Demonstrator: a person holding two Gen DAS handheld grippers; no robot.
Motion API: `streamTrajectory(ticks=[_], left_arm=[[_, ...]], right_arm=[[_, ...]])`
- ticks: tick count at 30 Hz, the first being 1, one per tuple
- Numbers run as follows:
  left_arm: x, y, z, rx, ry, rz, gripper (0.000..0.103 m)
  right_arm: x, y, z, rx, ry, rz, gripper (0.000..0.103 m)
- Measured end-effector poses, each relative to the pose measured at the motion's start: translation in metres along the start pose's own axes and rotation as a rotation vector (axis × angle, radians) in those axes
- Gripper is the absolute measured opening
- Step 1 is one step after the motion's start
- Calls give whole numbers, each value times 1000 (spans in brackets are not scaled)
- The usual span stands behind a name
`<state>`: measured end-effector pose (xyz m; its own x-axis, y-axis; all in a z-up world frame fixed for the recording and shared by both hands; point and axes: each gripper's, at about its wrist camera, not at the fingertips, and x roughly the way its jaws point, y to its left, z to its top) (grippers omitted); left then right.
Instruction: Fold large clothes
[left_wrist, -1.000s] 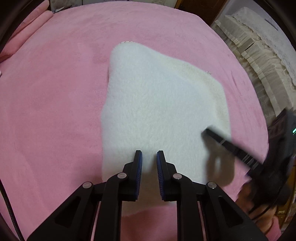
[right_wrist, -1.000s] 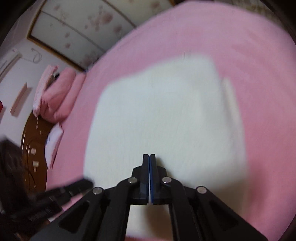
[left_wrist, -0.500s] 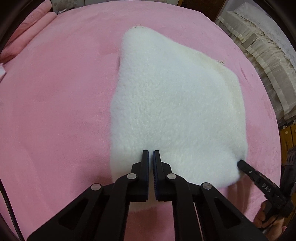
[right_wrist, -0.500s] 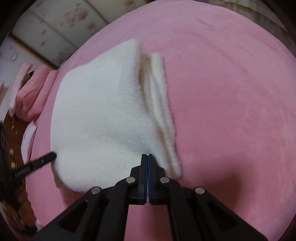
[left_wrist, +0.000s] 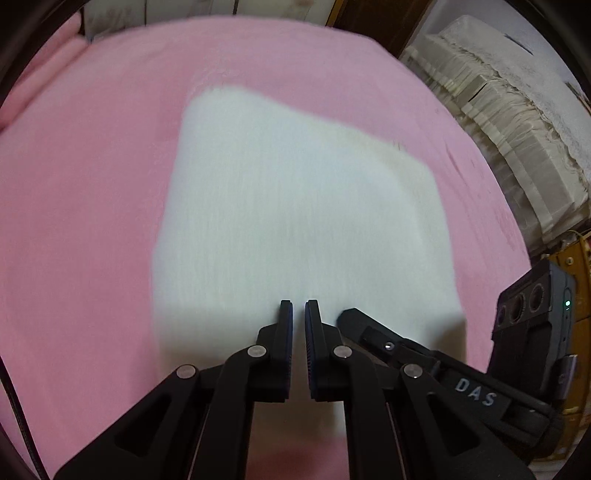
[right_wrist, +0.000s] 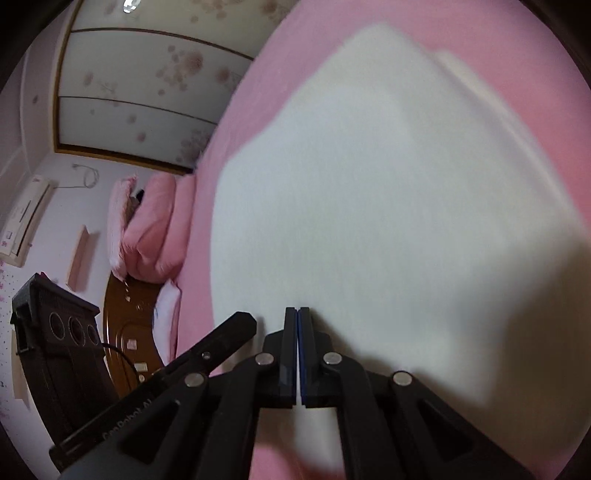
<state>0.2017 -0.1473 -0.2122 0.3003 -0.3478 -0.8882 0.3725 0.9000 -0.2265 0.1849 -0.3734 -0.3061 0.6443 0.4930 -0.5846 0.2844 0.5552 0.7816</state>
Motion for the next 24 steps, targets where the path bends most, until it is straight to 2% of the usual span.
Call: streamTrajectory(ticks=[4,6,9,11,13,14,15,17,18,21,24], left_arm=[[38,6,56,-10,-93,0,4],[56,7,74,-1,-134,8,4],[86,10,89,-29,-143,23,5],[94,23,91,-98,-150,-2,1],[99,35,92,-150,-170,-36,1],[99,38,92,-163,-179,-35,1],[97,41,92,-175,-181,-19,1],[91,43,90,-171,-175,8,1],[87,45,88,-169,-174,8,1],[81,45,84,-152,-143,2,1],[67,35,73,-59,-128,58,1]], right_arm=[[44,9,58,-63,-51,4,0],[65,24,80,-136,-82,-23,0],[81,27,90,-302,-100,-146,0],[86,27,90,-311,-117,-168,0],[86,35,90,-320,-183,-237,0],[77,36,86,-318,-239,-301,0],[67,35,81,-276,-315,-394,0],[43,22,75,-177,-408,-434,0],[37,18,73,-168,-408,-434,0],[36,24,58,-278,-341,-482,0],[16,18,34,-343,-272,-511,0]])
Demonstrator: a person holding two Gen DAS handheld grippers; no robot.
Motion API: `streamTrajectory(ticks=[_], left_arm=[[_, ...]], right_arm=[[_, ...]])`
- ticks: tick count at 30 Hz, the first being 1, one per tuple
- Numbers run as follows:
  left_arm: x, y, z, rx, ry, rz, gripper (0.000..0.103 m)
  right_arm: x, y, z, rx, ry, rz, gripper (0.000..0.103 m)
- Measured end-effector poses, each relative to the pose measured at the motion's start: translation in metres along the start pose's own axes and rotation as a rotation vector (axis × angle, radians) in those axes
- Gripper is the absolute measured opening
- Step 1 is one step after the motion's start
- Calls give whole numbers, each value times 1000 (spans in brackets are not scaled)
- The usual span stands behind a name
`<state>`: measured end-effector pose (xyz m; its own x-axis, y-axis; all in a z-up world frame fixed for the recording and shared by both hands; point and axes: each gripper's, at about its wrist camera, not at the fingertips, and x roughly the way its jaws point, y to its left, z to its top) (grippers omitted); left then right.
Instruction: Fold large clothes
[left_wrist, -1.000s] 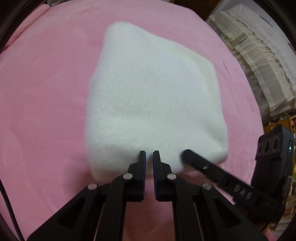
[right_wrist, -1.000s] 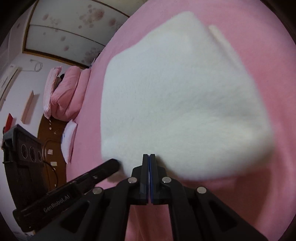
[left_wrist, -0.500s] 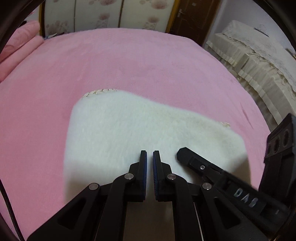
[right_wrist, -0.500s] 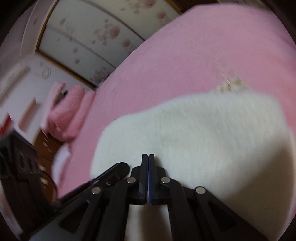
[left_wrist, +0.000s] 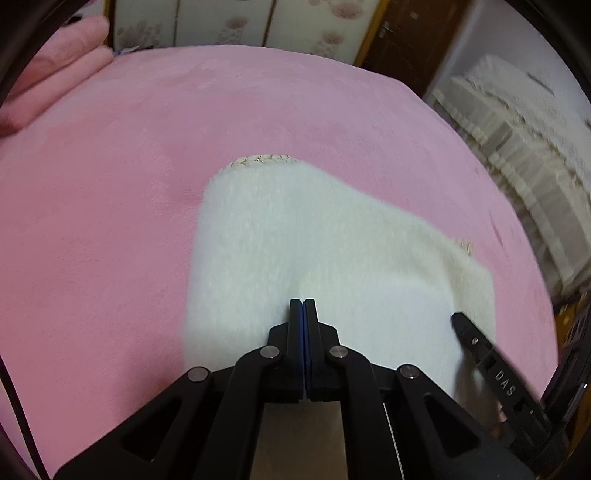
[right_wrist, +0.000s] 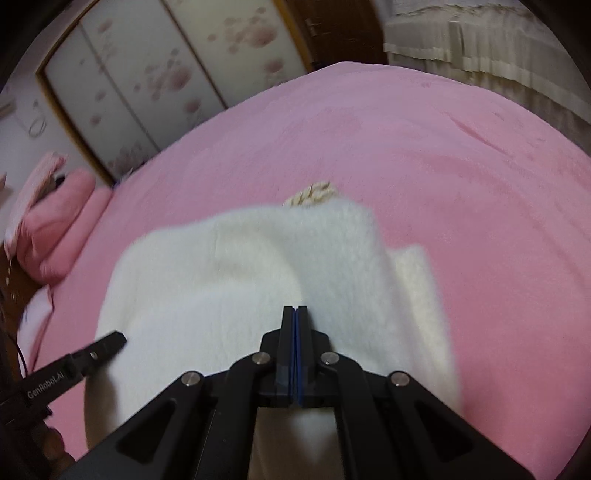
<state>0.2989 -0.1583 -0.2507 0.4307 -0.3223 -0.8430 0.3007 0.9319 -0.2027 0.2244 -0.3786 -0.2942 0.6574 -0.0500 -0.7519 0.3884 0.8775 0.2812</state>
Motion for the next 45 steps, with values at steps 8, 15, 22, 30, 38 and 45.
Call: streamTrajectory(ticks=[8,15,22,30,38,45], left_arm=[[-56,-14,-49,46,82,58,1],[-87,-25,-88,72,139,127,1],[-110,-38,-84,47,239,182,31],[-135,-54,-77,73,300,187,86],[-171,-53,-80,59,324,209,88],[-190,-58,-68,60,285,189,88]], right_arm=[[-45,-11,-51,55,108,-15,0],[-77,-5,-81,154,250,-69,0],[-106,13,-86,90,428,-83,5],[-144,44,-86,-26,531,-87,60],[-172,47,-66,-67,513,-79,80],[-182,51,-45,-79,492,-69,83]])
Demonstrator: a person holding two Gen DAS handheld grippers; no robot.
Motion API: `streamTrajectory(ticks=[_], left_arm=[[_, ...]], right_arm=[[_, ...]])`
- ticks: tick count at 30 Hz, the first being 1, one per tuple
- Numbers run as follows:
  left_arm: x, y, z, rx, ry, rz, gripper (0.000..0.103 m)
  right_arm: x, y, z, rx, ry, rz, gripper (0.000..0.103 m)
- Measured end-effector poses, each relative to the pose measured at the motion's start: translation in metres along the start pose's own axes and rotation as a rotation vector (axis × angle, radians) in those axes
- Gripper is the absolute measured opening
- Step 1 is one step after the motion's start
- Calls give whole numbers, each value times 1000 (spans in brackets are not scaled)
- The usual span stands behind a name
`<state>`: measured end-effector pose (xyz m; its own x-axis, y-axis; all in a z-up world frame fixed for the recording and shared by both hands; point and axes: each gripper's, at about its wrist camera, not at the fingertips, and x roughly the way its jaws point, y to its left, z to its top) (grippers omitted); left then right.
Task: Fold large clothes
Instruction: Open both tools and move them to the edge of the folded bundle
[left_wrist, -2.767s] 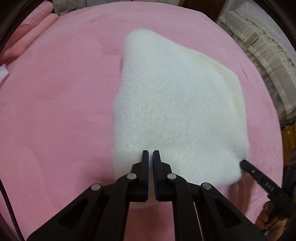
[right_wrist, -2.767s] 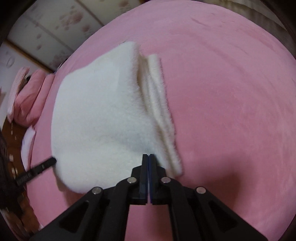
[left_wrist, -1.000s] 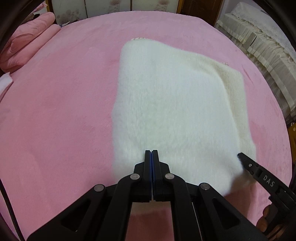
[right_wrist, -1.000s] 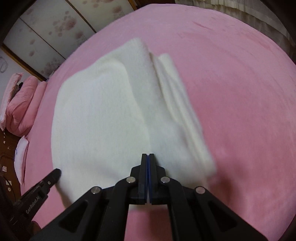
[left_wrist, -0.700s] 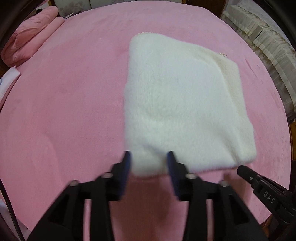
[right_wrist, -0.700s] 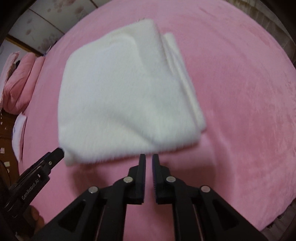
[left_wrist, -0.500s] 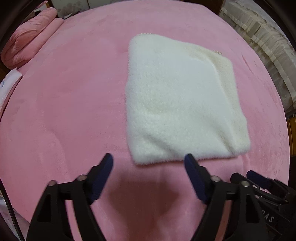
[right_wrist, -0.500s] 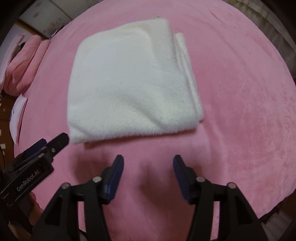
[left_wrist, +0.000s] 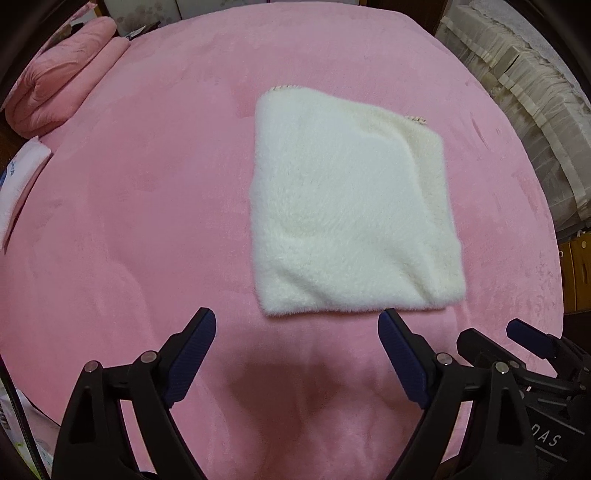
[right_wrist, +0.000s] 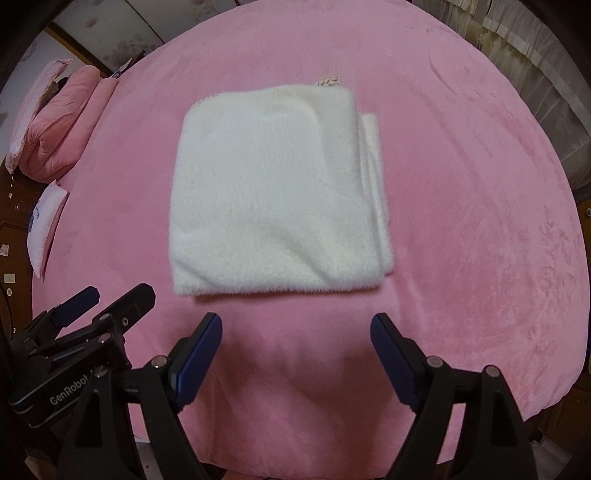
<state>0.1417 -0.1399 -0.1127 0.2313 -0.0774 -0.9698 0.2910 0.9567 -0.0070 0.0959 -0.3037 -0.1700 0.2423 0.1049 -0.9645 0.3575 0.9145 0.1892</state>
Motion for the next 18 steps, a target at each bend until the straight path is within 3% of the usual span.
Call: streamTrajectory(ticks=[11,18], left_arm=[[-20,0,11,-17,-45,27,88],[-17,0,22,-25,-23,16,88]], right_arm=[[-11,-1,17,-14,-14,19,86],[-7,-9,27,-9,-5,20,88]])
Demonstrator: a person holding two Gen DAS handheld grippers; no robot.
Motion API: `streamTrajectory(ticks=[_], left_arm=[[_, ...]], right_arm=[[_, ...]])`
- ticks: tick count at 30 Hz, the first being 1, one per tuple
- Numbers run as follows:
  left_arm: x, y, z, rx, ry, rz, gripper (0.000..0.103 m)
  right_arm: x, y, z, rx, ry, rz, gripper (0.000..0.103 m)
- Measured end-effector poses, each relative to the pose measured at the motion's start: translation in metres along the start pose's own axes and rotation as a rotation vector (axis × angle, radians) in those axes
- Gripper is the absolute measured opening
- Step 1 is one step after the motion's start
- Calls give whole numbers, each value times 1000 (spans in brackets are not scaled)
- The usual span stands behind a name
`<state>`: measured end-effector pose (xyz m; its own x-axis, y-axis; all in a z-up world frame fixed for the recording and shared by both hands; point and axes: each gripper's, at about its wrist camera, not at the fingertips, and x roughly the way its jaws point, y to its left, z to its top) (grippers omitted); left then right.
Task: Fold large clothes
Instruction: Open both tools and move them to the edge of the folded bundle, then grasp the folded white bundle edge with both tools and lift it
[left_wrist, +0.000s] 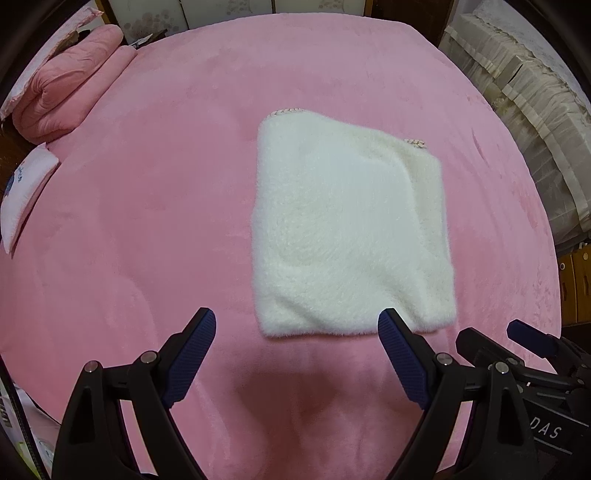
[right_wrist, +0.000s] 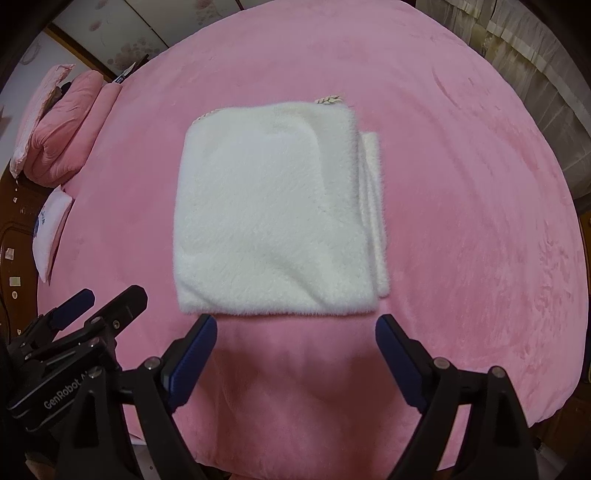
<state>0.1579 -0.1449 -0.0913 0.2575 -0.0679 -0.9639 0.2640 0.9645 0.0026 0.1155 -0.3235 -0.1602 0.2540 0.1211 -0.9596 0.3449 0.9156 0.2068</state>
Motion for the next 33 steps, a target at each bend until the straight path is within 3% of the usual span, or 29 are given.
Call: streamTrajectory(ticks=[12,18,25,28,31,33], left_arm=[[42,-7,23,5,39,6,88],[82,5,42,-21,113,-20,88],[129,22,62,4,146,-102,88],[145,33,68,-26,143,-143,88],[165,46,72,-72,153,-233,88],[169,52,75,-92,126,-254,89]], right_arm=[[38,-17,30,12,52,26,89],[67,-44,56,30,46,75,89],[122,-98,77,173,99,237,89],[140,-114,83,180,86,273,89],[158,-126,88,213,89,358,89],[167,-131,91,237,80,409,89]])
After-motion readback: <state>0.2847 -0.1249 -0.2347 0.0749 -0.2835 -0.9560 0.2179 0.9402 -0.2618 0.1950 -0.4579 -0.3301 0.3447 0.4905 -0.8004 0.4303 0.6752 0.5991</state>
